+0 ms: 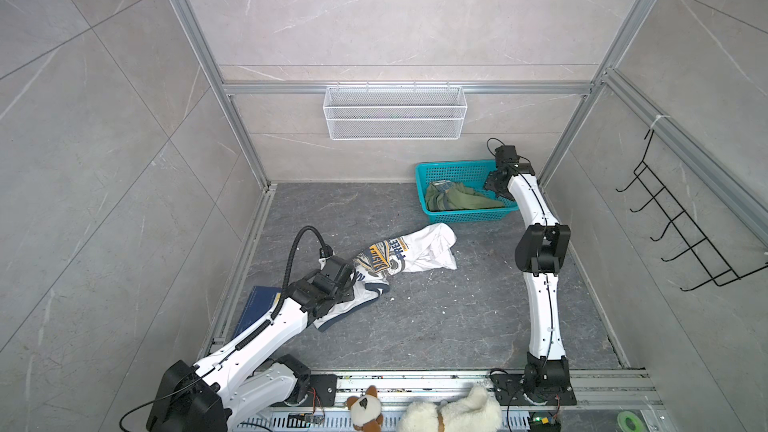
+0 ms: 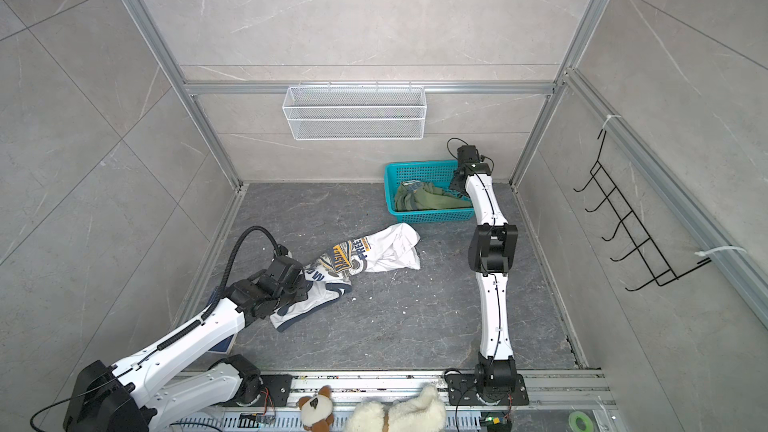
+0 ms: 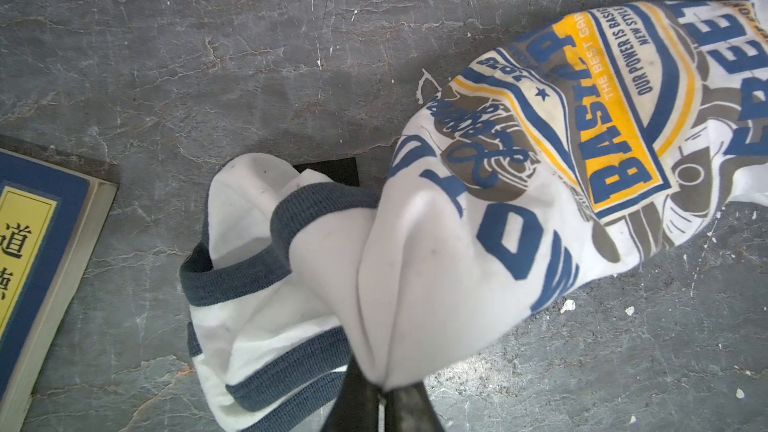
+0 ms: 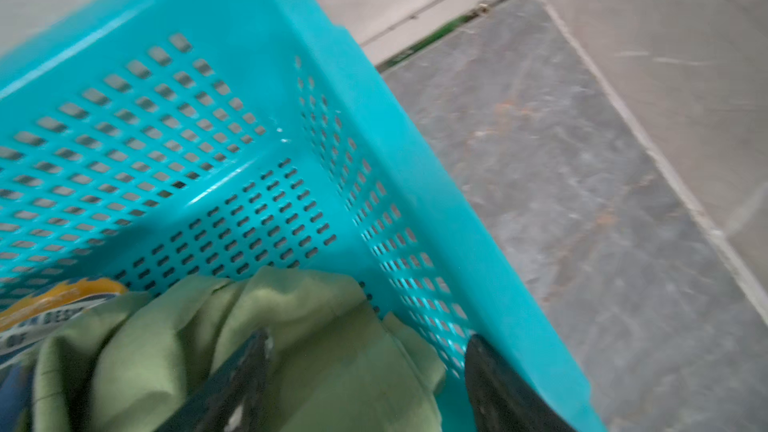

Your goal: Fold and stack the tank tops

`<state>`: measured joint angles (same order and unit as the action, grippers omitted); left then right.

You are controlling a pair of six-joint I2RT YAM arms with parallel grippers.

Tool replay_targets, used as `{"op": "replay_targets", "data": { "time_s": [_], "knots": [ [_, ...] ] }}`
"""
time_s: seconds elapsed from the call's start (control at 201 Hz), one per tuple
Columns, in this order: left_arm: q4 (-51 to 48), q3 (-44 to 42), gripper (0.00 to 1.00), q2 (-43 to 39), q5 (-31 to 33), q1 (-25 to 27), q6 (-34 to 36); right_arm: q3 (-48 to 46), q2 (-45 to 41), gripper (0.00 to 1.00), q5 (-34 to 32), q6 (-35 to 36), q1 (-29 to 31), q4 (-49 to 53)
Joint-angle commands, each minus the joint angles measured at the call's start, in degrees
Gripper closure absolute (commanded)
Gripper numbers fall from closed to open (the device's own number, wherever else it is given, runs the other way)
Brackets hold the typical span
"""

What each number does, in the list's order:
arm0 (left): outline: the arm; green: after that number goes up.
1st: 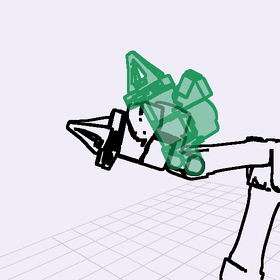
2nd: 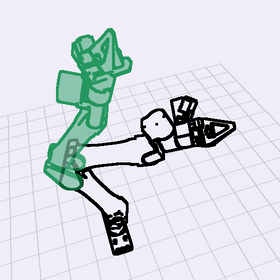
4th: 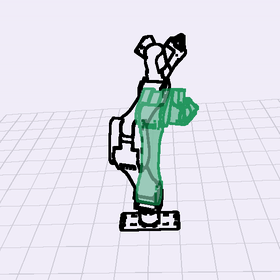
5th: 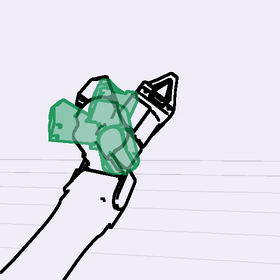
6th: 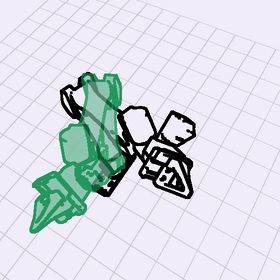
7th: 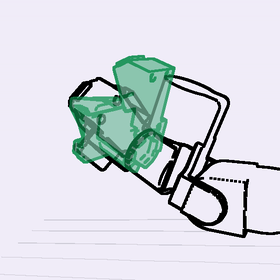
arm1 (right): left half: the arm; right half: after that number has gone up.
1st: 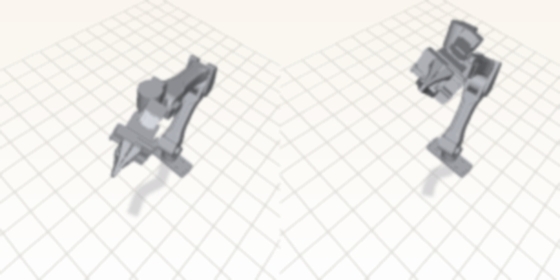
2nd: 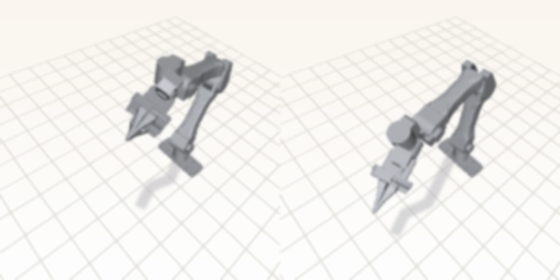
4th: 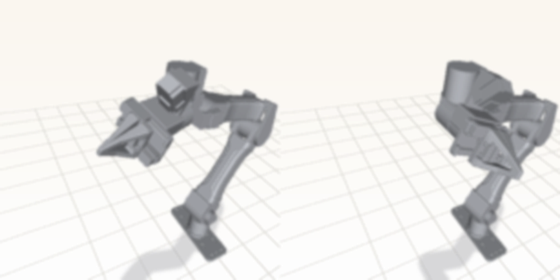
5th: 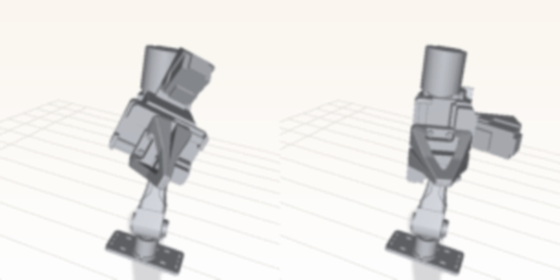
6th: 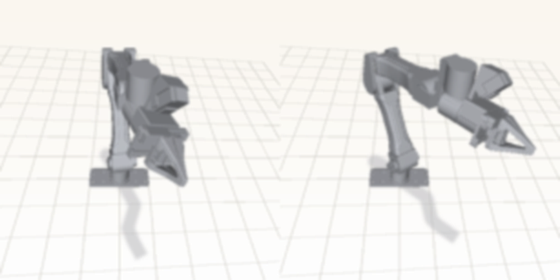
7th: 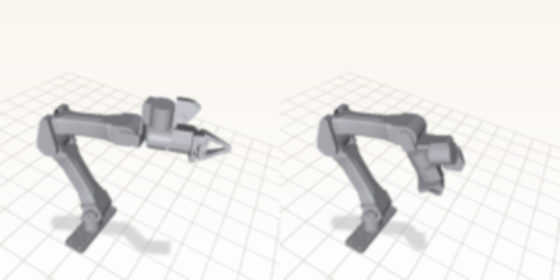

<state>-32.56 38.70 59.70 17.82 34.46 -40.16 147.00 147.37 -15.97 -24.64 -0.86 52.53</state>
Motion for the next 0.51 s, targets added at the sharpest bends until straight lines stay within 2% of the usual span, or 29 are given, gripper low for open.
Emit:
{"op": "replay_targets", "data": {
  "time_s": [0.0, 0.124, 0.204, 0.249, 0.503],
  "knots": [
    [-0.1, 1.0, 1.00, 0.8, -0.9, -0.1, -0.3, -0.5, 0.1, 0.24, -2.7, -0.4, -2.2, 2.9],
    [-0.1, 1.5, 1.00, 1.0, -1.3, -0.1, 0.0, -9.7, -6.1, 0.23, -1.3, 0.2, -3.7, -3.0],
    [-0.1, 1.7, 1.00, 1.0, -1.3, -0.2, 0.2, -13.6, -7.9, 0.23, 2.0, -0.2, -3.9, -4.8],
    [-0.1, 1.8, 1.00, 1.0, -1.3, -0.1, 0.2, -18.8, -10.0, 0.23, 4.1, -0.4, -3.8, -8.5],
    [-0.1, 2.0, 1.00, 0.8, -3.2, -0.1, -0.2, -56.0, -30.2, 0.19, 18.1, -3.9, -3.8, -46.3]
  ]
}}
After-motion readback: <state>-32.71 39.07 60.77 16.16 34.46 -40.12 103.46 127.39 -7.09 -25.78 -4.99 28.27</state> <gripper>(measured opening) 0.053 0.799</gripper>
